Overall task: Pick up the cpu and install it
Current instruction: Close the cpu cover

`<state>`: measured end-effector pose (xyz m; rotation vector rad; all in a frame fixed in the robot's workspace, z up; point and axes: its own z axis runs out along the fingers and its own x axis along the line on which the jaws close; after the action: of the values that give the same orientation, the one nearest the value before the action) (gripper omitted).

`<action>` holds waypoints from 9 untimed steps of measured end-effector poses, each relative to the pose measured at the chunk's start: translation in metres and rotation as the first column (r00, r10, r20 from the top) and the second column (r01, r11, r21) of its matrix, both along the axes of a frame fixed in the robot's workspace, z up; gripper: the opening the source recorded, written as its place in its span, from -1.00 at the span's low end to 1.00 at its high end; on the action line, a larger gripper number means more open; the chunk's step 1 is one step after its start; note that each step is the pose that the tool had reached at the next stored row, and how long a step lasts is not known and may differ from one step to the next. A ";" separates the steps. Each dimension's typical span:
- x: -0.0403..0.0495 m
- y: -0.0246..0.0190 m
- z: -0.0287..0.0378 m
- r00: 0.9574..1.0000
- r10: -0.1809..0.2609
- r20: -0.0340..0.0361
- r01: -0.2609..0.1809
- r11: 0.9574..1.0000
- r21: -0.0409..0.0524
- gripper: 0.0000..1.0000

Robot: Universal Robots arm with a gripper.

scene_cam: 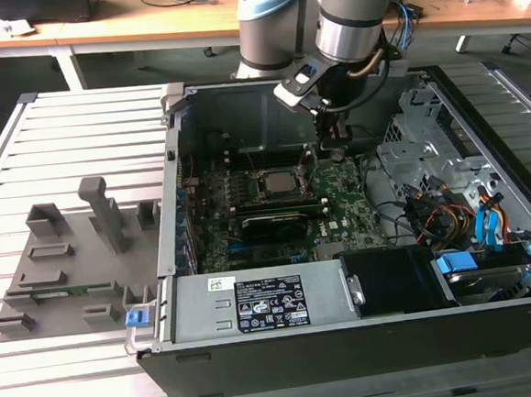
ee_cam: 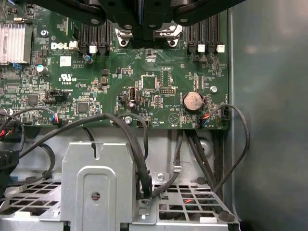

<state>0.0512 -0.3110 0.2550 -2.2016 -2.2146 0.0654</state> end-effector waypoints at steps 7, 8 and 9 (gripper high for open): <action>-0.0114 0.0000 0.0000 1.000 0.000 0.000 0.000 1.000 0.000 -0.79; -0.0130 0.0000 0.0000 1.000 0.000 0.000 0.000 1.000 0.000 -0.79; -0.0145 0.0000 0.0000 1.000 0.000 0.000 0.000 1.000 0.000 -0.79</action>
<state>0.0367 -0.3110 0.2550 -2.2016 -2.2146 0.0653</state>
